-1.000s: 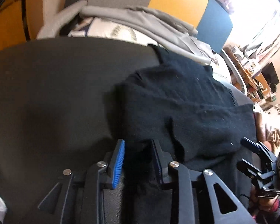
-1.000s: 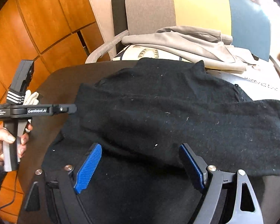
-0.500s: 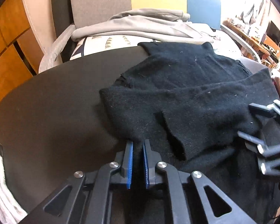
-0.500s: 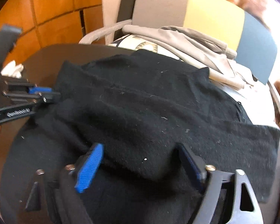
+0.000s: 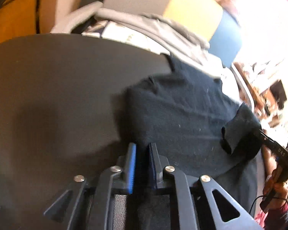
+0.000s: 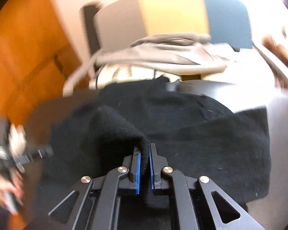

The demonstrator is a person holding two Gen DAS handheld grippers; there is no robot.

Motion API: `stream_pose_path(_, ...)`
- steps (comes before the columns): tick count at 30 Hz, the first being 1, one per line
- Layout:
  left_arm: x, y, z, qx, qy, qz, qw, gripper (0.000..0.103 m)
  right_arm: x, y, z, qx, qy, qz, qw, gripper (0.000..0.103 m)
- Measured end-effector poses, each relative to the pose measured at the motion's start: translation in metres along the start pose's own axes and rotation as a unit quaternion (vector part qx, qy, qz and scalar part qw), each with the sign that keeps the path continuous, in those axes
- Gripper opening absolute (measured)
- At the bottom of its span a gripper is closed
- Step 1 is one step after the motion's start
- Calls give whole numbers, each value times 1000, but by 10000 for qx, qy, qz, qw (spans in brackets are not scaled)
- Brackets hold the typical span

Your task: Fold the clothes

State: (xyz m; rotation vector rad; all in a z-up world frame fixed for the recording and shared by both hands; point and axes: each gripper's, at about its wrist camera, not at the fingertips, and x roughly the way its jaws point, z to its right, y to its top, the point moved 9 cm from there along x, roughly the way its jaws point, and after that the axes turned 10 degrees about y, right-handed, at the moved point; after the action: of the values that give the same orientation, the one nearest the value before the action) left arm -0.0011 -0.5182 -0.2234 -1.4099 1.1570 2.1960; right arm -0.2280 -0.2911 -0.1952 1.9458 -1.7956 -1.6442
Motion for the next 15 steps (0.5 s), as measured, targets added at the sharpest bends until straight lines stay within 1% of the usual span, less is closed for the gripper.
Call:
stream_pose_path(2, -17, -2, 16, 493, 40, 256, 9984, 19, -15, 8, 18, 669, 294, 295, 9969, 8)
stream_pose_path(3, -25, -4, 25, 745, 54, 381, 9965, 21, -21, 9, 25, 884, 383, 404, 9945, 8)
stream_pose_path(4, -32, -7, 35, 966, 43, 458, 9943, 23, -28, 11, 31, 1074, 473, 506, 9918, 8)
stream_pose_path(5, -34, -11, 41, 1026, 14, 394, 9939, 25, -35, 13, 37, 1231, 537, 599, 9891, 8)
stream_pose_path(6, -35, -14, 47, 1083, -13, 348, 9935, 29, -40, 13, 41, 1283, 529, 659, 9881, 8)
stream_pose_path(8, -38, -18, 54, 1178, -45, 380, 9923, 33, -51, 13, 45, 1301, 522, 753, 9873, 8)
stream_pose_path(9, -38, -20, 58, 1253, -50, 391, 9913, 36, -54, 12, 46, 1293, 511, 766, 9873, 8)
stream_pose_path(11, -35, -25, 72, 1537, -12, 309, 9876, 37, -60, 10, 48, 1270, 479, 789, 9876, 8)
stream_pose_path(13, -19, -25, 81, 1806, 290, 161, 9830, 40, -63, 5, 51, 1228, 361, 778, 9887, 8)
stream_pose_path(14, -10, -25, 82, 1921, 447, 30, 9804, 40, -65, 1, 57, 1246, 254, 773, 9889, 8)
stream_pose_path(15, 1, -27, 81, 2009, 643, -123, 9774, 43, -68, -2, 63, 1270, 147, 781, 9887, 8)
